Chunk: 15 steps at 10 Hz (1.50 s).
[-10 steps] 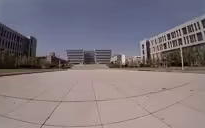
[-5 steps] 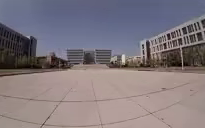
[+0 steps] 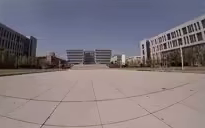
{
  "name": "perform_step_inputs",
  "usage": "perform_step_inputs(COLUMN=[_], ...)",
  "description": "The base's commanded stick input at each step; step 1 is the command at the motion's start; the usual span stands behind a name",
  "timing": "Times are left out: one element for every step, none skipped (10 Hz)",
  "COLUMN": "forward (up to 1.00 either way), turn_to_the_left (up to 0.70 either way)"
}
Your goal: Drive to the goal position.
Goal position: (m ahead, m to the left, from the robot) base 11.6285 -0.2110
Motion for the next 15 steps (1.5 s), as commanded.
perform_step_inputs(forward=[0.04,0.04,0.04,0.04,0.04,0.04,0.04,0.04,0.04,0.04,0.04,0.04,0.04,0.04,0.04], turn_to_the_left=[0.0,0.0,0.0,0.0,0.0,0.0,0.0,0.0,0.0,0.0,0.0,0.0,0.0,0.0,0.0])
